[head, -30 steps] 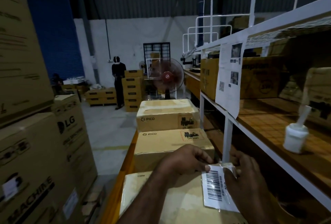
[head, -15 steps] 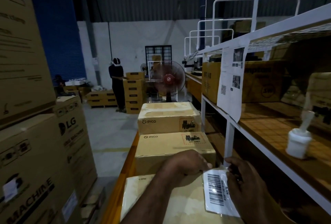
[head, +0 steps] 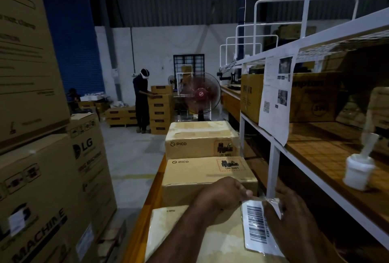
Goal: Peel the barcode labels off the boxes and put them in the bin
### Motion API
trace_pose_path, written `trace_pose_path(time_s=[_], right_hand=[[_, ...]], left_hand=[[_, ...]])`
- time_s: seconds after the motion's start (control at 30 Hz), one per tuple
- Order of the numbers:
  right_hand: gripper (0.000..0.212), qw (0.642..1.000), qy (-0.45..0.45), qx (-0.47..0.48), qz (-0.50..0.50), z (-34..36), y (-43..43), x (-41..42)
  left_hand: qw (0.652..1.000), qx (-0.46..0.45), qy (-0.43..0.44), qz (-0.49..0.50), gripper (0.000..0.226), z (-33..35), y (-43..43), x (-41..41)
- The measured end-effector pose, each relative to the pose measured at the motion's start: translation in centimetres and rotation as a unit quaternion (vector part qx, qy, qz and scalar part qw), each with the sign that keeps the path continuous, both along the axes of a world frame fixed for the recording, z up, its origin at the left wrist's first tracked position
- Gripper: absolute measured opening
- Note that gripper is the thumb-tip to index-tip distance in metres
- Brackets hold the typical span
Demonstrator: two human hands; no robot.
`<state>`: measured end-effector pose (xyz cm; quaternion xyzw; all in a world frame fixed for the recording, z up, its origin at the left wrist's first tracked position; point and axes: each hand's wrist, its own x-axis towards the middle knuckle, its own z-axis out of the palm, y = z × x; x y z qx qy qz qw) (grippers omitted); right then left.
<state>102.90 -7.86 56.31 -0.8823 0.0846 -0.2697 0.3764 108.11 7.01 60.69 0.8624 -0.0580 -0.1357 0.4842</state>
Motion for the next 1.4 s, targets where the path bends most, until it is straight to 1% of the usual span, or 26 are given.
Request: trace_pose_path(time_s=[0.07,0.17,0.4,0.53,0.67,0.77,0.9,0.97,1.07,1.17,1.23,1.33,1.4], right_hand=[[0.048,1.0,0.004,-0.016,0.009,-0.1,0.0,0.0],[0.046,1.0,0.002,-0.011,0.014,-0.1,-0.1,0.0],[0.028,0.999,0.013,-0.006,0.037,0.4,-0.5,-0.1],[0.029,0.999,0.02,0.005,0.03,0.2,-0.6,-0.1],[0.031,0.997,0.031,-0.059,0.029,-0.2,-0.3,0.0],[0.024,0.997,0.029,-0.061,0.036,-0.1,-0.4,-0.1],[0.014,0.995,0.011,-0.074,0.07,-0.3,-0.8,-0.2],[0.01,0.993,0.002,-0.078,0.085,-0.4,-0.9,-0.3],[0.009,0.991,-0.022,-0.074,0.108,-0.3,-1.0,-0.6],[0.009,0.99,-0.036,-0.066,0.118,-0.3,-1.1,-0.9],[0.008,0.99,-0.037,-0.058,0.122,-0.4,-1.1,-1.1],[0.008,0.991,-0.027,-0.04,0.127,-0.4,-1.1,-1.4],[0.008,0.992,-0.022,-0.006,0.127,-0.3,-1.2,-1.2]], left_hand=[[1.0,-0.019,-0.008,-0.004,0.019,-0.1,0.2,-0.2],[0.999,-0.029,-0.028,-0.018,0.019,-0.3,0.5,-0.4],[0.997,-0.066,-0.035,-0.027,0.015,-0.3,1.0,-0.6],[0.996,-0.072,-0.04,-0.033,0.014,-0.2,1.1,-0.7],[0.995,-0.083,-0.046,-0.041,0.014,-0.4,1.2,-0.7],[0.993,-0.095,-0.046,-0.051,0.015,-0.4,1.3,-0.7],[0.99,-0.12,-0.035,-0.066,0.015,-0.4,1.7,-0.7],[0.99,-0.116,-0.031,-0.07,0.015,-0.4,1.8,-0.8],[0.991,-0.102,-0.048,-0.074,0.018,-0.2,1.9,-1.0],[0.988,-0.112,-0.043,-0.097,0.039,-0.5,2.2,-1.2],[0.988,-0.096,-0.046,-0.11,0.046,-0.7,2.2,-1.3],[0.987,-0.073,-0.068,-0.129,0.038,-0.7,1.8,-1.0],[0.985,-0.071,-0.07,-0.138,0.029,-0.7,1.7,-0.9]])
